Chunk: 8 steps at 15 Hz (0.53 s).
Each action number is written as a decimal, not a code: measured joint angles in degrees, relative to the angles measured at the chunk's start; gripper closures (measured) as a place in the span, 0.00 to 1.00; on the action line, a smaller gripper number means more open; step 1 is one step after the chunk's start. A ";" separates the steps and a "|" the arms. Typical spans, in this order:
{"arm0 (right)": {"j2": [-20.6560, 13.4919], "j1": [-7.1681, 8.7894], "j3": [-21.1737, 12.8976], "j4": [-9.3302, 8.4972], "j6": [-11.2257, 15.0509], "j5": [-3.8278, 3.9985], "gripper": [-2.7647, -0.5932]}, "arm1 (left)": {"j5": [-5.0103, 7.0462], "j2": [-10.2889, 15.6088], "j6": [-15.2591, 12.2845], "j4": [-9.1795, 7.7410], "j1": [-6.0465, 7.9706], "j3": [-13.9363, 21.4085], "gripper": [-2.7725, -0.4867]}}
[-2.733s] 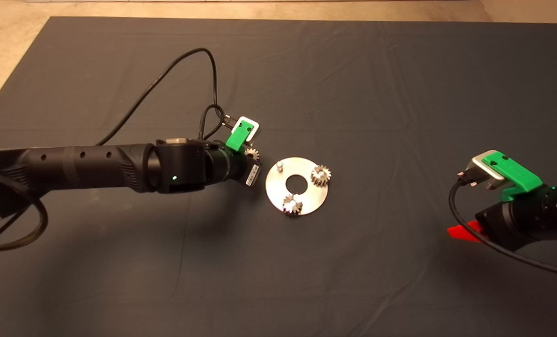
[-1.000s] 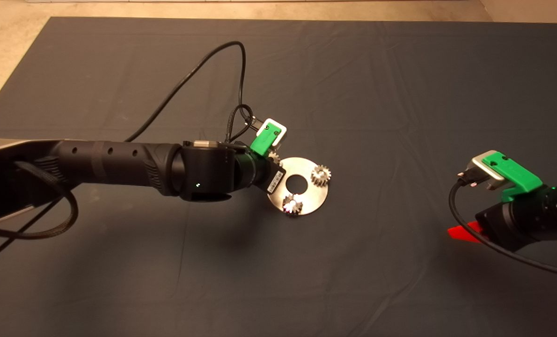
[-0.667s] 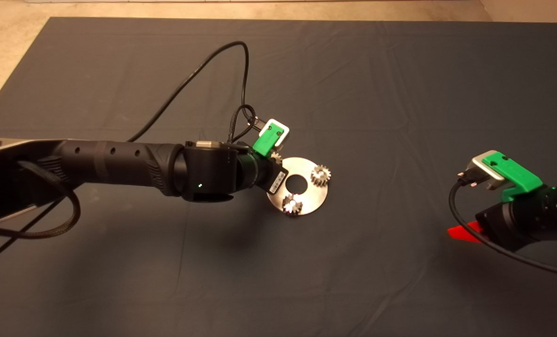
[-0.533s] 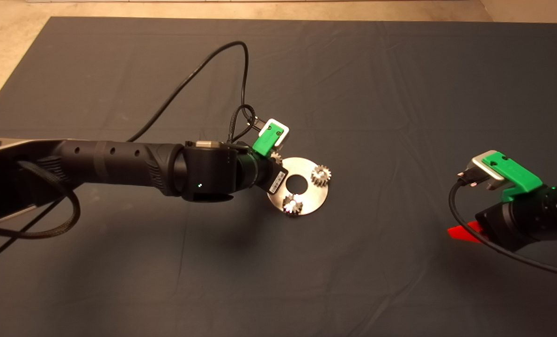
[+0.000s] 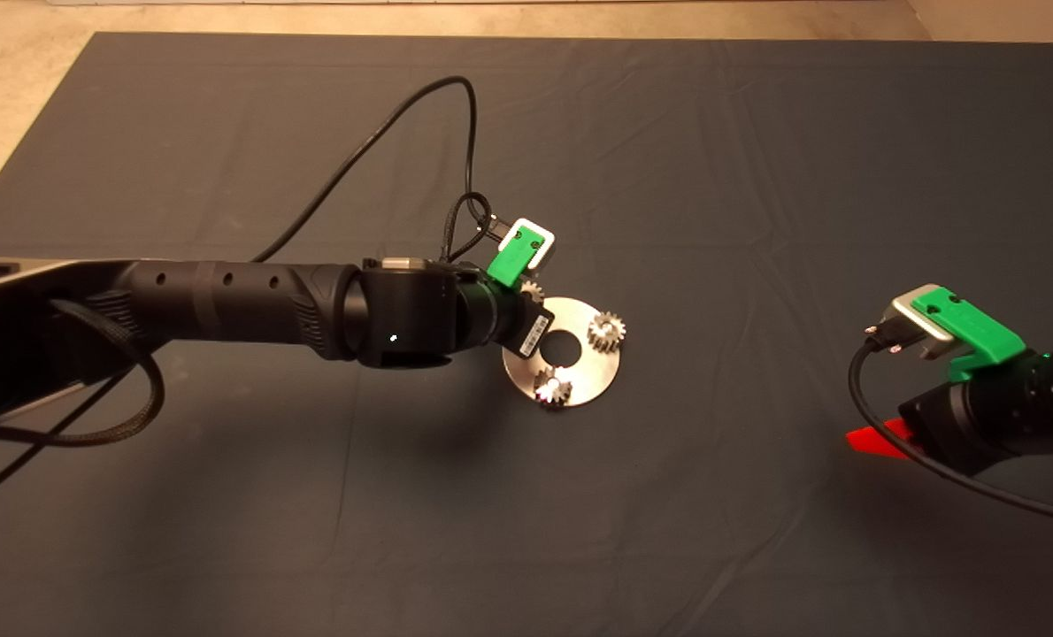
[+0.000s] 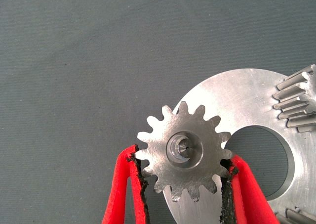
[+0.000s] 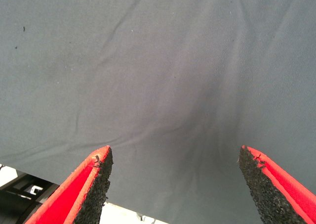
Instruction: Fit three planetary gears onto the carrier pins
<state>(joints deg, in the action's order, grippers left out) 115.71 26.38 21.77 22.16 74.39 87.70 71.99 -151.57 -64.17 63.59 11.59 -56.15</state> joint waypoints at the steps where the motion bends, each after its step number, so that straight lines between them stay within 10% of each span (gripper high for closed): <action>1: 0.00 -0.01 0.00 0.00 0.02 0.01 0.40 | -0.02 0.01 0.00 0.00 -0.02 0.00 0.97; 8: 0.00 0.00 0.00 -0.01 0.00 0.01 0.40 | -0.50 0.00 0.00 0.02 -0.48 0.00 0.97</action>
<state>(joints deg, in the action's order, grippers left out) 115.71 26.38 21.77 22.15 74.39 87.71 71.48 -151.58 -64.17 63.61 11.12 -56.15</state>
